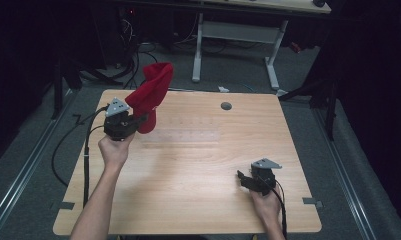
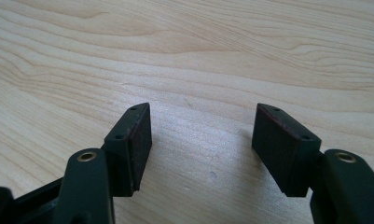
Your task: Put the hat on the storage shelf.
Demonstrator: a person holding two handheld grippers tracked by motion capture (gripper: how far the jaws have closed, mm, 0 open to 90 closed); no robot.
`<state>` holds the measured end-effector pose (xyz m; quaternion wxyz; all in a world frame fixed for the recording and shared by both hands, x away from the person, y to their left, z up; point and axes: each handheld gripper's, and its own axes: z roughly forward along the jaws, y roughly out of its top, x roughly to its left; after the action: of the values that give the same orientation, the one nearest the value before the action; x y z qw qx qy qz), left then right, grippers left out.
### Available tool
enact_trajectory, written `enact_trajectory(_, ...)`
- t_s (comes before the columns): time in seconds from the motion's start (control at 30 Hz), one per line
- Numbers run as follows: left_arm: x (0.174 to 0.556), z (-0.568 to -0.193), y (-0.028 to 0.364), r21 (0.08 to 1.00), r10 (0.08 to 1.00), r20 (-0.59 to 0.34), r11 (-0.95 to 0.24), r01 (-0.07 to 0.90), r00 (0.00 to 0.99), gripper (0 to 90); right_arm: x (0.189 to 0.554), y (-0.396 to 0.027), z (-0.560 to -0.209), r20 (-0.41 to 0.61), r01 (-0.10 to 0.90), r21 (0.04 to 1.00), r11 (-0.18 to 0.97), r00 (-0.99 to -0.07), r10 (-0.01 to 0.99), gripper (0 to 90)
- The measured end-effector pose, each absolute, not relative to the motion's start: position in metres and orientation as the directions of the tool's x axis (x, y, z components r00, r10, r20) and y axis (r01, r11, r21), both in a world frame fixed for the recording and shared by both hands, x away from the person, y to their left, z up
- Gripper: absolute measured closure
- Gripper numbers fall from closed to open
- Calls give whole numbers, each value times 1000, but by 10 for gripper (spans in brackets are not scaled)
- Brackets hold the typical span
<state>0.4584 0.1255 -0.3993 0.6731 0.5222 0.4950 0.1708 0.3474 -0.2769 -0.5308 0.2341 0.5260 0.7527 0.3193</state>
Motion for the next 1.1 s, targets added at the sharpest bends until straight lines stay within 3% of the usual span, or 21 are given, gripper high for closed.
enact_trajectory(0.6, 479, -434, 131, 874, 786, -482, 399, 277, 386, 853, 348, -277, -531, -21, 639, 726, 253, -347, 938, 361)
enact_trajectory(1.1, 472, -465, 137, 829, 773, -545, 437, 349, 325, 836, 348, -276, -531, -20, 639, 726, 254, -349, 937, 358)
